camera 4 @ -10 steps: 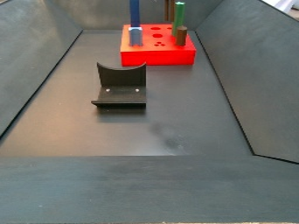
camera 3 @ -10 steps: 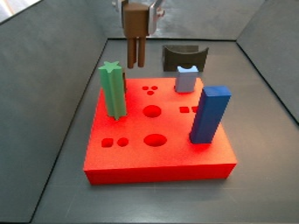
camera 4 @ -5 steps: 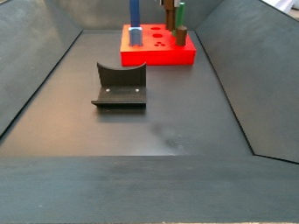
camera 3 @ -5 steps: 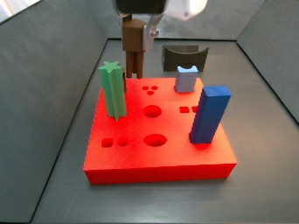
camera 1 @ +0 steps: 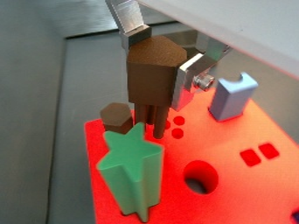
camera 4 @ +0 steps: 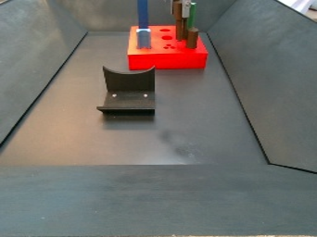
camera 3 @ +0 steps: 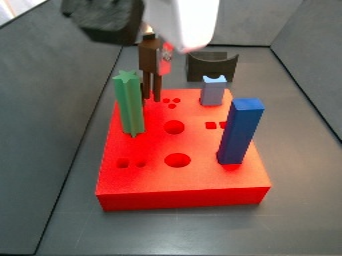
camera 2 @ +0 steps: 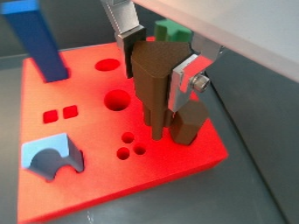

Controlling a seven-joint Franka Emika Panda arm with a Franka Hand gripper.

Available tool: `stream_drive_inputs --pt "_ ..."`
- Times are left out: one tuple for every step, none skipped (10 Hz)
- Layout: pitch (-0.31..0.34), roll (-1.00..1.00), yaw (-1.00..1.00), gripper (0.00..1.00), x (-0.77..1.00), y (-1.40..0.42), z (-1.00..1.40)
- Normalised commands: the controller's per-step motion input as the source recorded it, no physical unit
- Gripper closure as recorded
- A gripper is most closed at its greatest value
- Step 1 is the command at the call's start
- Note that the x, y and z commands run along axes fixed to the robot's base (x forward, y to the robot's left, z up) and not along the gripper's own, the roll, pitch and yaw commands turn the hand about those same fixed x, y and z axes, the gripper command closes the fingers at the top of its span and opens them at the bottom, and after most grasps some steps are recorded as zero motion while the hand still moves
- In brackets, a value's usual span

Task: Pick up the 3 prong object. Move up. Move to above the board. Insert the 3 prong object.
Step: Insert the 3 prong object.

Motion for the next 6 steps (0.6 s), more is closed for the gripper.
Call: stream_drive_inputs --pt "-0.044 -0.06 -0.82 1.00 0.29 0.11 0.00" --pt "-0.033 0.00 0.00 1.00 0.01 0.00 -0.06" --pt "-0.163 -0.05 -0.92 1.00 0.15 0.02 -0.14" --pt "-0.166 0.00 -1.00 1.00 0.03 0.00 -0.19" --pt "-0.164 0.00 -1.00 1.00 0.03 0.00 -0.20" --pt "-0.157 0.00 -1.00 1.00 0.03 0.00 -0.20"
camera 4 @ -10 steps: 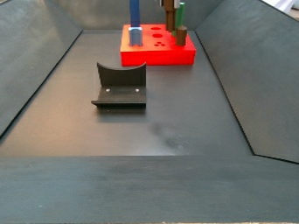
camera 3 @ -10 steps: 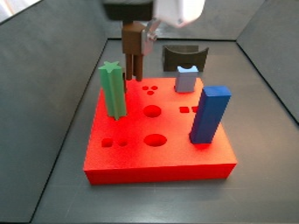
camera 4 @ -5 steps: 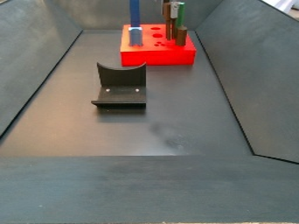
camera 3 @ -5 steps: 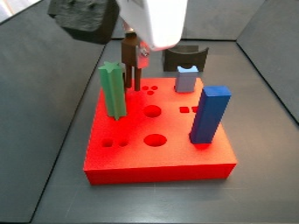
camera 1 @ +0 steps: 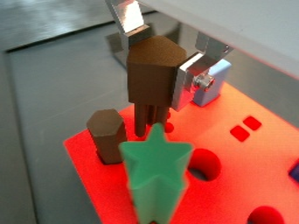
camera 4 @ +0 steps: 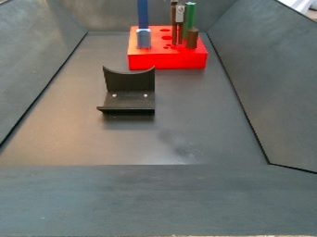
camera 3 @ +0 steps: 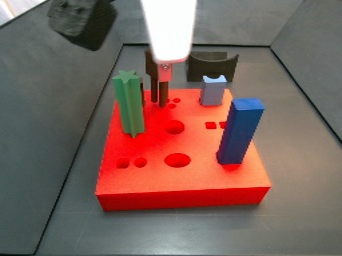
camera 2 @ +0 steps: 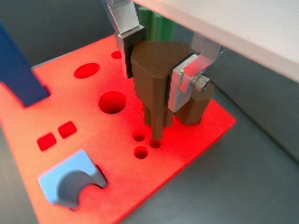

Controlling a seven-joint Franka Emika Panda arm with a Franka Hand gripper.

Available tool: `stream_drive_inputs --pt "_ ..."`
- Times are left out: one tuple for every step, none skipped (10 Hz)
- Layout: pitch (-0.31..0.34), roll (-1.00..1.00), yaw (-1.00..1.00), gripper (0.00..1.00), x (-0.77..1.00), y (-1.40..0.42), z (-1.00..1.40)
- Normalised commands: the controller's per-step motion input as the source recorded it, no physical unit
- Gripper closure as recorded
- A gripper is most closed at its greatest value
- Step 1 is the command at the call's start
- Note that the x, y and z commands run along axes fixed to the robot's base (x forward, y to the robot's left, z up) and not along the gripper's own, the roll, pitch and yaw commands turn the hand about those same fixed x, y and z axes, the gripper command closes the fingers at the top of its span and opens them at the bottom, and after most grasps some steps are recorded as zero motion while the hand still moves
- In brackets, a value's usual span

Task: Pick up the 3 prong object. Move up. Move to above the board. Insert the 3 prong object.
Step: Insert the 3 prong object.

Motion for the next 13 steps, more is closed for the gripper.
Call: stream_drive_inputs --pt "-0.161 -0.05 -0.97 1.00 0.05 0.00 0.00" --pt "-0.044 -0.06 -0.89 1.00 0.21 0.02 0.09" --pt "-0.010 -0.04 -0.91 1.00 0.20 0.01 0.10" --pt "0.000 0.00 -0.57 1.00 0.17 0.06 0.24" --pt "0.000 0.00 0.00 1.00 0.00 0.00 -0.04" --pt "0.000 0.05 0.00 1.00 0.00 0.00 -0.29" --pt "-0.011 0.07 -0.03 1.00 0.00 0.00 -0.41" --pt "-0.034 0.04 -0.09 1.00 0.00 0.00 -0.38" --pt "-0.066 0.00 -0.13 1.00 0.05 0.00 -0.24" --pt "0.000 0.00 -0.09 1.00 0.09 0.14 -0.24" --pt "0.000 0.02 -0.08 1.00 0.05 0.18 -0.26" --pt "0.000 0.05 -0.06 1.00 0.10 0.21 -0.33" --pt "-0.031 0.06 0.00 1.00 0.13 0.07 -0.53"
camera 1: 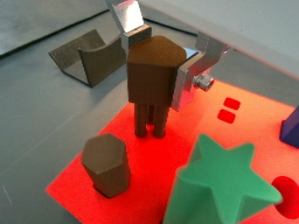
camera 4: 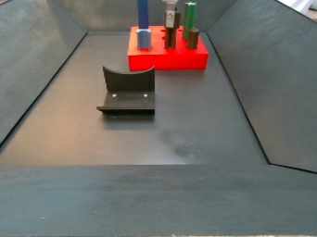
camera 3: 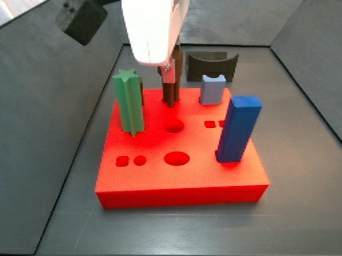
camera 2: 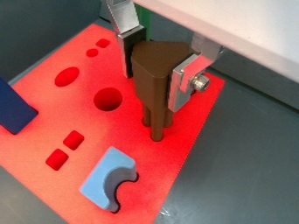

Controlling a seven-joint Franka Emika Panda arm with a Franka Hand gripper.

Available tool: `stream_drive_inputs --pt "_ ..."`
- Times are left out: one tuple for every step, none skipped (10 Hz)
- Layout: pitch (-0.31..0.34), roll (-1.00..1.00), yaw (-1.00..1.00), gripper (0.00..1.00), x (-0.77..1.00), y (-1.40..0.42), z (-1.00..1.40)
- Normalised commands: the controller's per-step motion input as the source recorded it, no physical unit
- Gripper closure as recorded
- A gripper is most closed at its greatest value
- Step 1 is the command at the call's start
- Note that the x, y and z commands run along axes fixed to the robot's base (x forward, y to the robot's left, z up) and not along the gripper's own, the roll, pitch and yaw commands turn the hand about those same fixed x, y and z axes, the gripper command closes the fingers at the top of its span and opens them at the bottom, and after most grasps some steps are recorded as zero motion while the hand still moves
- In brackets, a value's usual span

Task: Pick up the 3 prong object. Move up. Move to above the board. Insert the 3 prong object.
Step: Insert the 3 prong object.

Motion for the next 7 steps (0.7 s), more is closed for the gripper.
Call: stream_drive_inputs --pt "-0.141 0.00 0.01 1.00 0.33 0.00 -0.60" --pt "-0.154 0.00 0.00 1.00 0.31 0.00 -0.57" --pt "-0.107 0.02 0.00 1.00 0.17 -0.01 -0.57" --pt "-0.040 0.06 0.00 1.00 0.00 0.00 -0.34" --pt "0.010 0.00 0.00 1.00 0.01 0.00 0.00" --pt "0.000 0.00 -0.01 1.00 0.00 0.00 0.00" --pt "0.000 0.00 0.00 1.00 0.00 0.00 0.00"
